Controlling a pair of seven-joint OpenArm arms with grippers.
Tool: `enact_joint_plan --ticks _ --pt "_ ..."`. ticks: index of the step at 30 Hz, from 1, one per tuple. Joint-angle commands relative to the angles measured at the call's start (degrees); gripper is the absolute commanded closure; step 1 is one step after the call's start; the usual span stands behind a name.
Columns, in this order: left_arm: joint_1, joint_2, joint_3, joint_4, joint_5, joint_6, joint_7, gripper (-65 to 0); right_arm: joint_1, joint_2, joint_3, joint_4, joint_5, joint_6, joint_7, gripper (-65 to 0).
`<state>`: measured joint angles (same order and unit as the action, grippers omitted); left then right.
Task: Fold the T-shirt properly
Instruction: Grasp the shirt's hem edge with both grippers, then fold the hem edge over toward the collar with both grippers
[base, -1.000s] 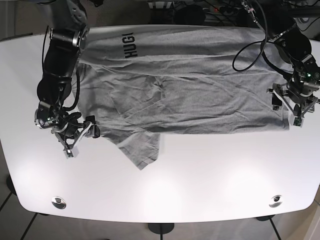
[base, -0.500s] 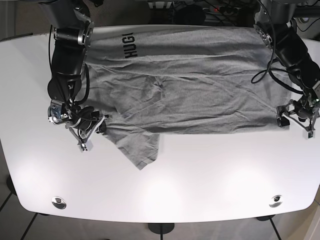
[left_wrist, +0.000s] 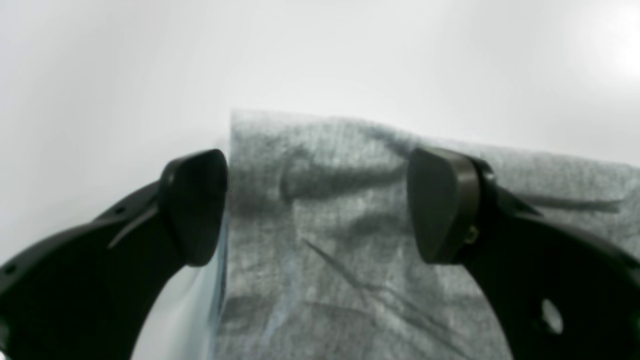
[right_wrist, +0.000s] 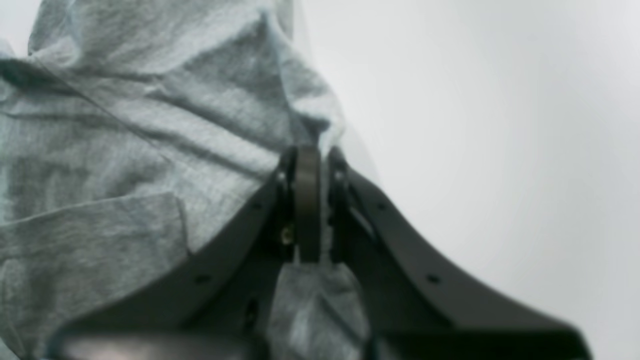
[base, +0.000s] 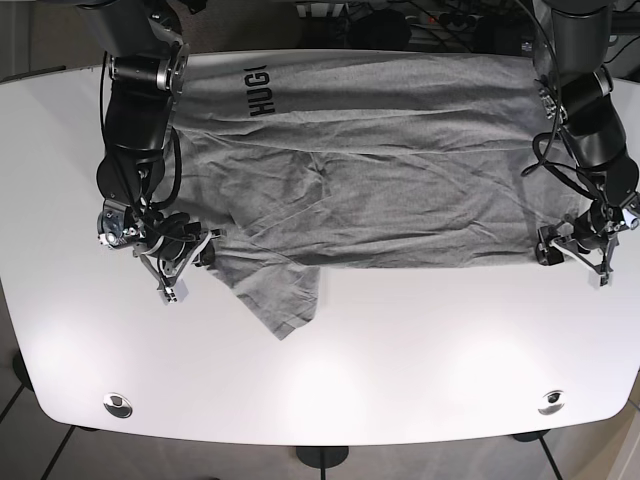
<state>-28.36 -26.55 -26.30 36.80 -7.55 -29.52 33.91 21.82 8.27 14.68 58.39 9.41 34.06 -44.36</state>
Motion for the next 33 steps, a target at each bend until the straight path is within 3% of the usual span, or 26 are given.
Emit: enact_joint_plan --ticks 1,4,9,12,18,26,32,33 --pt "-0.8 -0.4 -0.1 0.3 -0.3 0.2 0.7 -38.3 1.4 0.6 0.2 1.3 0.4 -0.17 -0.1 -2.2" --pt "-0.8 -0.4 -0.2 0.2 -0.3 0.2 -4.9 -0.3 1.3 -0.5 0.2 3.9 0.4 -0.26 -0.1 -1.9" --pt "-0.3 -0.3 -0.2 4.9 -2.5 -1.4 -4.6 0.0 0.7 -1.0 0.2 8.4 0.4 -0.35 -0.1 -1.9" --pt "0.9 -0.5 -0.5 12.0 -9.8 -3.3 2.5 0.0 -0.5 -1.0 0.2 15.4 0.4 -0.44 -1.0 -1.6" --pt "10.3 1.0 -7.8 32.7 -20.4 -3.2 14.4 0.0 -5.0 -0.7 0.2 31.9 0.3 -0.44 -8.6 -1.6" --pt "21.1 4.3 -17.8 48.3 -21.5 -3.4 23.6 0.0 -15.5 -1.0 2.9 53.6 0.5 0.18 -19.8 -1.6" --pt "28.3 5.8 -20.5 54.1 -21.5 -3.5 25.0 0.0 -26.1 -1.1 4.6 57.3 0.7 0.27 -20.2 -1.6" --pt "30.1 5.8 -20.6 54.3 -21.5 -3.5 25.0 0.0 -28.3 -1.7 7.2 57.2 3.6 0.27 -20.2 -1.6"
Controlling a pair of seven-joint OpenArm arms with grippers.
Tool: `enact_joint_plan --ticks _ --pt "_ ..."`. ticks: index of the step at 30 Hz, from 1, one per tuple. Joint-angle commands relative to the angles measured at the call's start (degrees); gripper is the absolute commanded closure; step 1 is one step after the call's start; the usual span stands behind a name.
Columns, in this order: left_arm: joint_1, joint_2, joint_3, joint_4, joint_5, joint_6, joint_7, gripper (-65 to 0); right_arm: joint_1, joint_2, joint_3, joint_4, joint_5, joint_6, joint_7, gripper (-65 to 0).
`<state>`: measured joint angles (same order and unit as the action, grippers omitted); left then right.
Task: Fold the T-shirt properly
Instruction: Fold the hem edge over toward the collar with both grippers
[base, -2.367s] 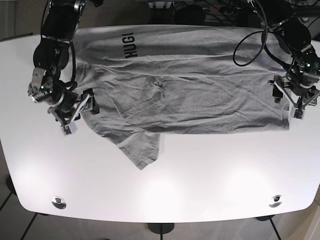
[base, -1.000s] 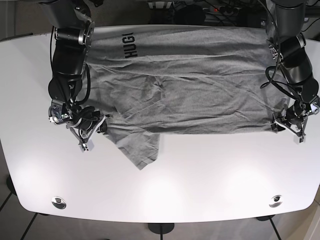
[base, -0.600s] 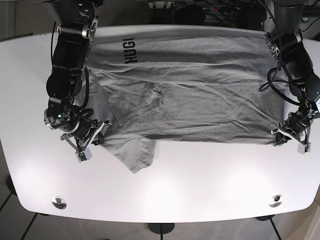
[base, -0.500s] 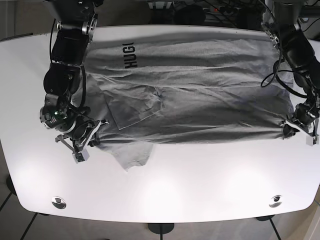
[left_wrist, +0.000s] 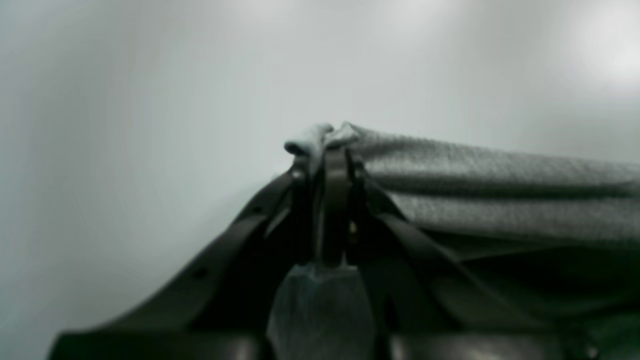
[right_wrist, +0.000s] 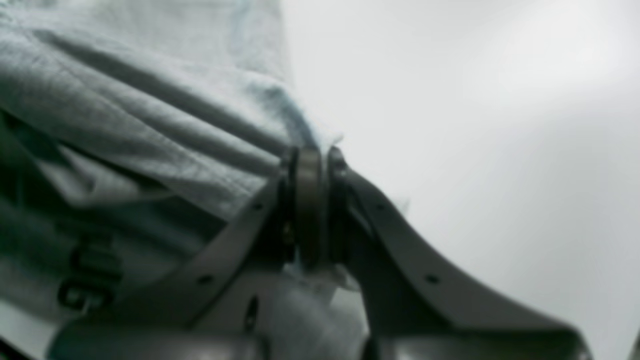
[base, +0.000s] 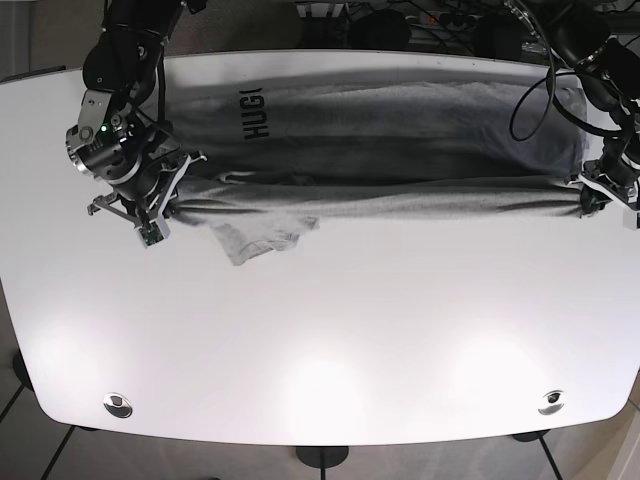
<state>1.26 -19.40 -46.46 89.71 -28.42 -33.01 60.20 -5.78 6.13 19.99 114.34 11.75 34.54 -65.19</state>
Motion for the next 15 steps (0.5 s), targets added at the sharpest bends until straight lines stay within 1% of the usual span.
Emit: enact_joint_plan --ticks 1,3,9,10,11,12,14,15 --pt "1.5 -1.4 -0.4 1.4 -0.6 0.0 -1.3 0.0 -1.9 0.4 3.6 1.2 3.7 -0.22 0.5 -1.6" --pt "4.0 -1.5 -0.4 1.3 -0.6 0.0 -1.4 0.0 -4.9 0.4 6.3 1.2 7.4 -0.3 0.4 -1.7" --pt "8.7 -1.8 0.0 1.3 -0.3 0.0 -1.6 0.0 -9.7 0.4 7.3 0.9 7.5 -0.3 0.7 -2.1" --pt "9.4 -1.9 0.3 1.4 -0.2 0.0 -1.4 -2.2 -10.4 0.4 7.3 0.9 7.5 -0.39 0.7 -3.3" --pt "9.9 -2.0 1.2 1.4 -0.2 0.0 -1.4 -7.1 -11.0 0.4 7.3 0.9 7.5 -0.39 0.7 -6.3" --pt "10.0 -2.3 2.0 1.4 -0.2 0.1 -1.3 -13.9 -11.4 0.4 7.3 0.9 7.7 -0.39 0.7 -11.9" --pt "10.6 -3.2 3.0 1.3 -0.2 0.3 -1.2 -30.4 -11.8 0.4 7.3 1.2 8.2 -0.3 0.7 -27.1" --pt "10.7 -3.2 3.0 1.4 -0.2 0.3 -1.2 -37.4 -11.9 0.4 7.3 1.3 8.3 -0.22 0.7 -34.2"
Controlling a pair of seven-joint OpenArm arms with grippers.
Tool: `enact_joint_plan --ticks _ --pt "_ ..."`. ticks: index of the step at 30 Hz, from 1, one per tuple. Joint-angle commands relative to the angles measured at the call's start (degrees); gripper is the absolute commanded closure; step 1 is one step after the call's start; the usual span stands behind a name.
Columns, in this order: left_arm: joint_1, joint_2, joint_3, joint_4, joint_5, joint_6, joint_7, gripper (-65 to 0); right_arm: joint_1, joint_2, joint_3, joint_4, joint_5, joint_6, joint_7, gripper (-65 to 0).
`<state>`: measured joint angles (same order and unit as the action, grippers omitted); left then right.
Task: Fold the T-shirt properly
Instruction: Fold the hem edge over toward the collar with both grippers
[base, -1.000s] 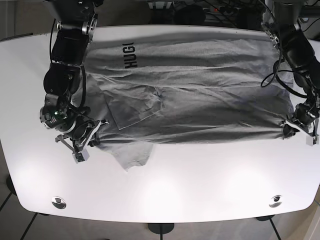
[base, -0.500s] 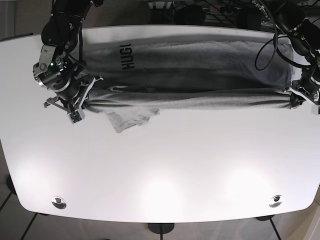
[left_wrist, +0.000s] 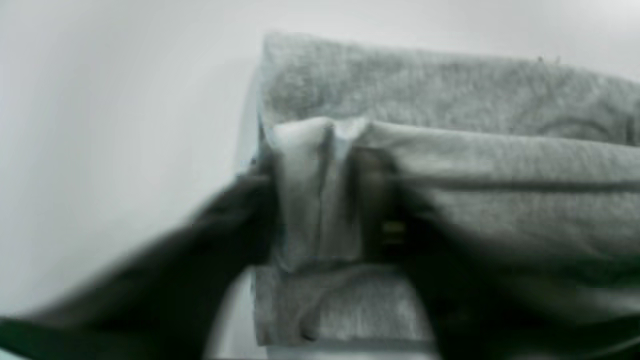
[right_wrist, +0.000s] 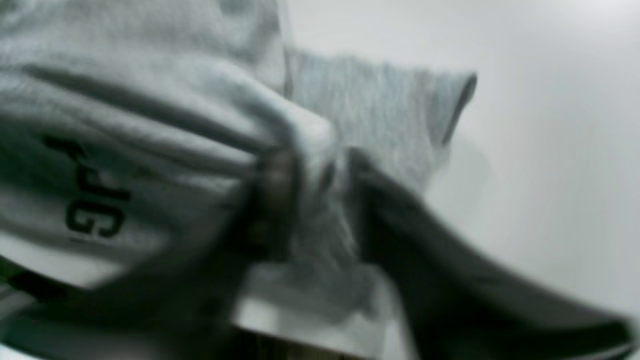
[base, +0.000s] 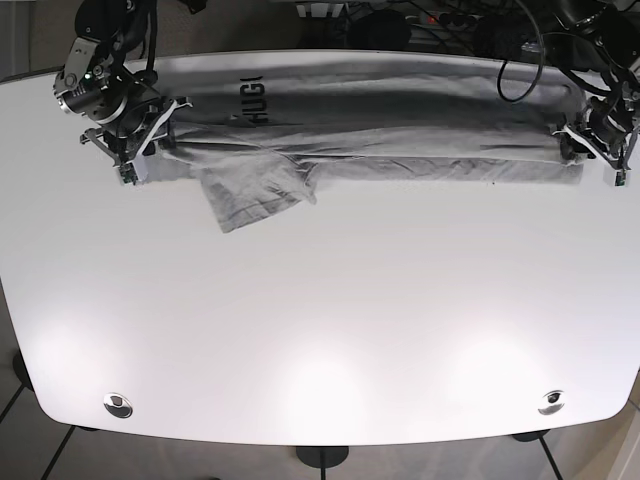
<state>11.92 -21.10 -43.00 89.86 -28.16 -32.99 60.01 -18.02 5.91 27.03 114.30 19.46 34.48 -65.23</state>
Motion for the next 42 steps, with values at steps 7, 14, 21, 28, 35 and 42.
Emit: enact_joint_plan --ticks 7,14,21,28,35,42 --pt "0.1 -1.4 -0.6 12.7 -0.8 0.0 -1.0 -41.0 4.4 2.8 3.6 0.5 12.6 -0.68 0.7 -48.2" --pt "1.1 2.0 4.4 11.6 -0.5 0.0 -1.2 -40.7 18.0 2.0 -6.6 -14.4 5.7 -0.77 2.0 -48.2" --pt "1.2 1.7 4.9 -0.1 -0.5 0.0 -1.4 -26.5 23.7 1.4 -10.8 -30.7 5.5 -0.77 8.5 -48.0" --pt "1.2 1.4 4.9 -0.6 -0.5 0.0 -1.4 -26.5 23.4 -0.7 -15.0 -34.8 5.5 -0.77 12.2 -13.0" --pt "1.2 1.4 5.0 -0.7 -0.5 0.0 -1.4 -26.5 16.7 -1.0 -13.9 -14.7 5.9 -0.94 8.7 -1.3" --pt "1.0 1.1 5.1 -3.9 -0.5 0.0 -1.4 -26.5 5.1 -4.9 -2.4 1.7 6.0 -2.17 0.1 -1.6"
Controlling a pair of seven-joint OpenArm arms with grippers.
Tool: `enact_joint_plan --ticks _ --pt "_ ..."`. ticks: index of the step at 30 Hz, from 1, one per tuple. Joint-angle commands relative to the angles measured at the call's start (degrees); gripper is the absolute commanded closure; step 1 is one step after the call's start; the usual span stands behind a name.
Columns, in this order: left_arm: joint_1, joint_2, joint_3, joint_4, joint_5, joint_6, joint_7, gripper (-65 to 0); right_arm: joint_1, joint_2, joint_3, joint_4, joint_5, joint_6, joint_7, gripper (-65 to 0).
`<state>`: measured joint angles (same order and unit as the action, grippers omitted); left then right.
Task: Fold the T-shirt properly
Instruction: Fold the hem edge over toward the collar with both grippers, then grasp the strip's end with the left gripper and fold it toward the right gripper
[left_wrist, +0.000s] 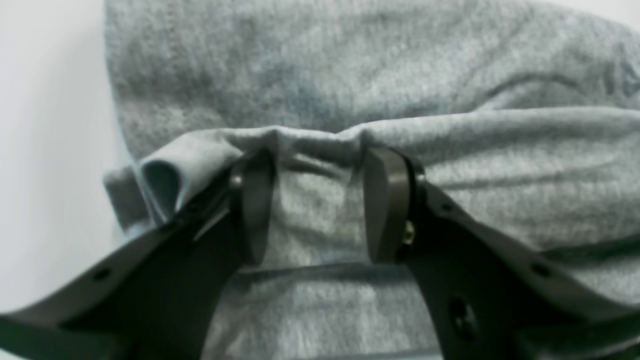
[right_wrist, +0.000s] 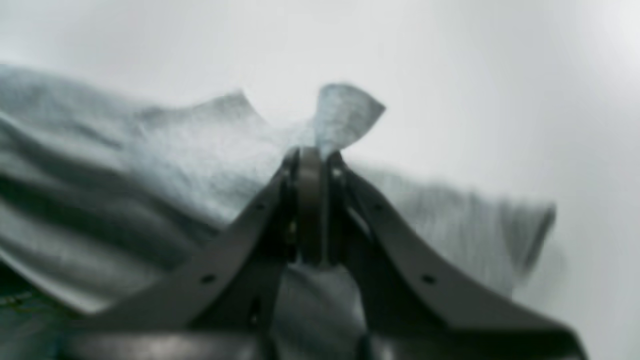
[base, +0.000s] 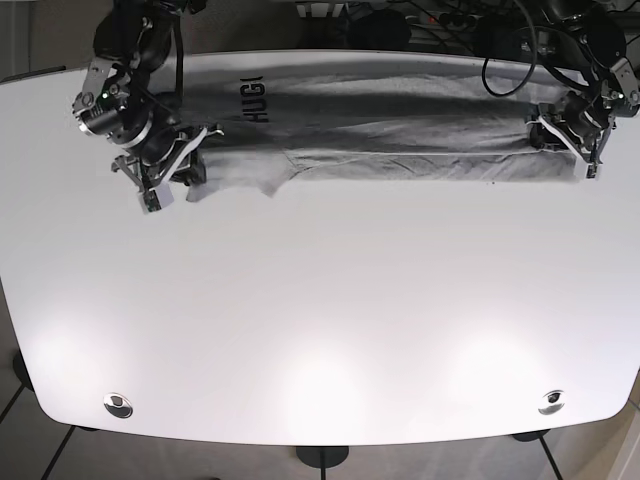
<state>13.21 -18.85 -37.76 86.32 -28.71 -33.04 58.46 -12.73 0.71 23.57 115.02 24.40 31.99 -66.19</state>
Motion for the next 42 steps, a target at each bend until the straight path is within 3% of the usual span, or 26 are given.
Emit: enact_joint_plan --ticks 1,8,9,11,12,13,14,17,19,23,25,29,32,34,37,42 --pt "-0.3 -1.2 -0.2 -1.3 0.1 0.0 0.0 -26.5 -1.1 0.2 2.2 0.9 1.0 0.32 1.2 -1.7" --pt "-0.3 -2.4 0.0 -2.7 0.1 0.0 0.0 -26.5 -6.2 0.2 8.4 -1.0 0.7 0.32 2.4 -2.2" --pt "-0.3 -2.4 -0.1 -2.7 0.1 0.0 0.0 -26.5 -6.7 0.2 9.6 -0.9 0.7 0.23 2.4 -4.8" --pt "-0.3 -2.4 -0.1 -2.5 0.1 0.0 0.0 -26.5 -7.6 0.2 12.2 0.5 1.5 1.11 2.5 -23.6" --pt "-0.3 -2.4 -0.1 -2.5 0.1 0.0 0.0 -26.5 -7.6 0.2 15.1 0.7 5.1 2.61 2.5 -38.5" --pt "-0.3 -2.4 -0.1 -2.5 0.1 0.0 0.0 -26.5 -7.7 0.5 16.8 0.7 10.1 4.01 2.1 -48.8" --pt "-0.3 -2.4 -0.1 -2.4 0.1 0.0 0.0 -26.5 -7.7 1.4 16.7 0.9 13.6 4.36 2.1 -50.9" --pt "-0.3 -2.4 0.1 -2.5 0.1 0.0 0.0 -26.5 -7.5 4.7 14.8 0.6 22.9 4.19 1.0 -46.5" --pt "-0.3 -2.4 0.1 -2.6 0.1 0.0 0.0 -26.5 -7.4 5.4 11.0 0.6 23.8 4.1 0.9 -40.7" --pt "-0.3 -2.3 -0.1 -2.4 0.1 0.0 0.0 -26.4 -7.4 4.1 4.9 -0.2 14.9 4.01 1.3 -15.5" --pt "-0.3 -2.3 -0.1 -2.6 0.1 0.0 0.0 -26.4 -7.4 2.6 3.4 -1.9 8.8 4.1 1.4 -7.1" --pt "-0.3 -2.4 0.2 -2.8 0.3 0.0 0.0 -26.5 -7.2 0.6 3.2 -8.2 -1.2 4.45 6.9 -16.6" --pt "-0.9 -2.3 1.3 -2.8 4.0 0.0 -0.1 -26.8 -3.2 1.1 3.3 -16.1 -5.1 4.54 10.1 -17.1" --pt "-3.8 -2.4 3.4 -2.9 6.3 0.0 -1.8 -28.6 0.2 2.9 3.3 -20.6 -6.0 4.36 11.4 -17.1" --pt "-9.7 -2.1 6.3 -8.4 10.6 0.2 -4.9 -38.6 7.7 5.9 3.3 -30.4 -6.7 4.19 14.9 -17.1" --pt "-17.1 -2.2 10.4 -14.7 10.3 0.1 -4.9 -38.9 14.6 7.9 3.3 -35.3 -6.7 4.19 15.2 -17.1"
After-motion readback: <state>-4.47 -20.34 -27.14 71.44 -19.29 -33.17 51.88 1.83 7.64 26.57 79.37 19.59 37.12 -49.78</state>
